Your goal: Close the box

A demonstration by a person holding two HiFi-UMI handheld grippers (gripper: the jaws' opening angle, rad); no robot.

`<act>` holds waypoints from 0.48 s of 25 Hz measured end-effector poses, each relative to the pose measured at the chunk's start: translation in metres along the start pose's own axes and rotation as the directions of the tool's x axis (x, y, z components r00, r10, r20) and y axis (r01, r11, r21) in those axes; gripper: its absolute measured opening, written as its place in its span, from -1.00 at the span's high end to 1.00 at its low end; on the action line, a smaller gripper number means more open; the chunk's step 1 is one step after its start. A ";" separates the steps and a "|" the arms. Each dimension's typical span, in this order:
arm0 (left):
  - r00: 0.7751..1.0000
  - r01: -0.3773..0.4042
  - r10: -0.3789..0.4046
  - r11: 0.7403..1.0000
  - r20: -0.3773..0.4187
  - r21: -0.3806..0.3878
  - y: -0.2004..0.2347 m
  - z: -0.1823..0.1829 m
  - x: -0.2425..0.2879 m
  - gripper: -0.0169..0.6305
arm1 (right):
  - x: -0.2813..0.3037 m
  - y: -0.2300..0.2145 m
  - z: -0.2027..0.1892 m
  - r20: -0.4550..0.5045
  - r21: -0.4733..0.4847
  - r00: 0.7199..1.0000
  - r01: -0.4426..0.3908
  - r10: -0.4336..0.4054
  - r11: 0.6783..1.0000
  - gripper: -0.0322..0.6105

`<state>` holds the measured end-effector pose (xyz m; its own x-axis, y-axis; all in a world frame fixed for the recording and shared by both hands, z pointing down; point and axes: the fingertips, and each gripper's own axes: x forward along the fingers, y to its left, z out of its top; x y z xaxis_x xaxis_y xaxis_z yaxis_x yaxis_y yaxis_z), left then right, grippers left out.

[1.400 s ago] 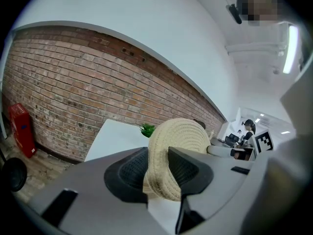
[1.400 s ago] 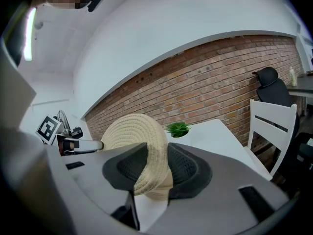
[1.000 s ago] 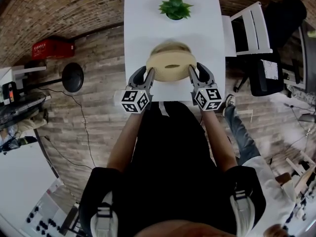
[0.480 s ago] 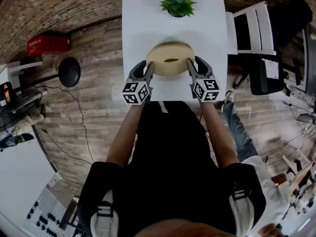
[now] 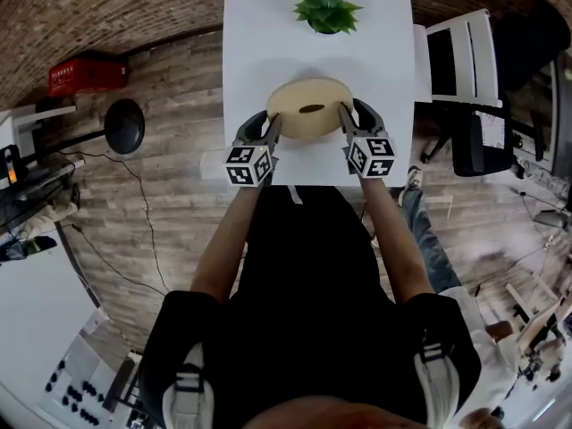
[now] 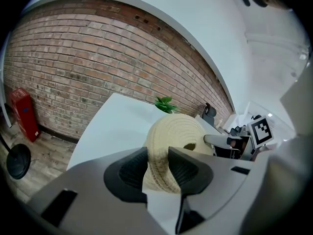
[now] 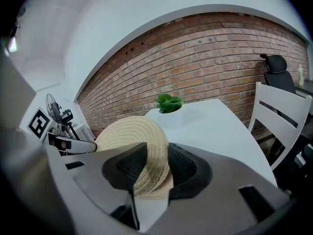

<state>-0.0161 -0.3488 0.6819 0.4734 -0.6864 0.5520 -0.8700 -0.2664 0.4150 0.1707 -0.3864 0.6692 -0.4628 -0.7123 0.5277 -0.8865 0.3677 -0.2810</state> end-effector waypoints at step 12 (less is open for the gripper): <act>0.999 0.003 -0.001 1.000 -0.043 0.026 0.004 -0.002 0.020 0.52 | 0.014 -0.015 -0.008 -0.047 0.022 0.998 0.038 -0.036 0.999 0.47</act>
<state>-0.0103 -0.3618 0.6963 0.4802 -0.6563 0.5820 -0.8720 -0.2855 0.3975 0.1772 -0.3968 0.6873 -0.4299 -0.6962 0.5748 -0.9028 0.3275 -0.2785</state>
